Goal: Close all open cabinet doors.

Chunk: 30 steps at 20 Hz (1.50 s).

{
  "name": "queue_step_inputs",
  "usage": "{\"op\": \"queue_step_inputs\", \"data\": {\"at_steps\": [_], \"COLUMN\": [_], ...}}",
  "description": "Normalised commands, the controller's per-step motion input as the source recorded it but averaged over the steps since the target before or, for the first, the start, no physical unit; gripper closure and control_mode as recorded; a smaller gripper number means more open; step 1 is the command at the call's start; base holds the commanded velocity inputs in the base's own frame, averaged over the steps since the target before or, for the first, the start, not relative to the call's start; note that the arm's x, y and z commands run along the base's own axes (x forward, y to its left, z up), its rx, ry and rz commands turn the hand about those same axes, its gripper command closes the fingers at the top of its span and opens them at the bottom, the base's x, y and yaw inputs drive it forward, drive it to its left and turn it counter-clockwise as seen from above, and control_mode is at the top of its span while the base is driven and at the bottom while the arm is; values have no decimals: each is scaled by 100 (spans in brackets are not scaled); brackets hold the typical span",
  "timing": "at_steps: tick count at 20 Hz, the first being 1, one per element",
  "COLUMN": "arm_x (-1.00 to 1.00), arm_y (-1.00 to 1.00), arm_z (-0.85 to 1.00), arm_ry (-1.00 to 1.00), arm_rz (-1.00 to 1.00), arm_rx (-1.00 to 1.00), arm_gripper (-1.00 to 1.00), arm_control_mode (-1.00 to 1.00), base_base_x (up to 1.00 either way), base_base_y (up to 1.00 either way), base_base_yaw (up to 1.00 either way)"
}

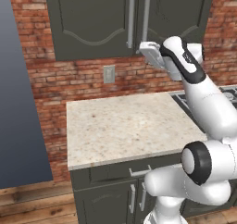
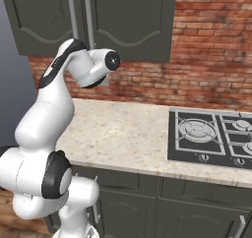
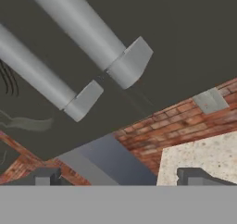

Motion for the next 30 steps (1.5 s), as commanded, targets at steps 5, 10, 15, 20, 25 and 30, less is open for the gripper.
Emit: {"op": "queue_step_inputs", "data": {"at_steps": [5, 10, 15, 20, 25, 30], "arm_x": [-47, -49, -49, -48, -48, -44], "arm_y": [0, 0, 0, 0, 0, 0], "arm_z": [0, -1, -1, 0, -9, -6], "arm_ry": [0, 0, 1, 2, 3, 3], "arm_rz": [0, -1, -7, -5, 0, -3], "arm_rx": [0, -11, -23, -24, -27, -24], "arm_gripper": [-100, -100, -100, -100, -100, -100], "arm_control_mode": [-100, -100, -100, -100, -100, -100], "base_base_x": [0, 0, 0, 0, 0, 0], "base_base_y": [0, 0, 0, 0, 0, 0], "base_base_yaw": [0, 0, 0, 0, 0, 0]}}
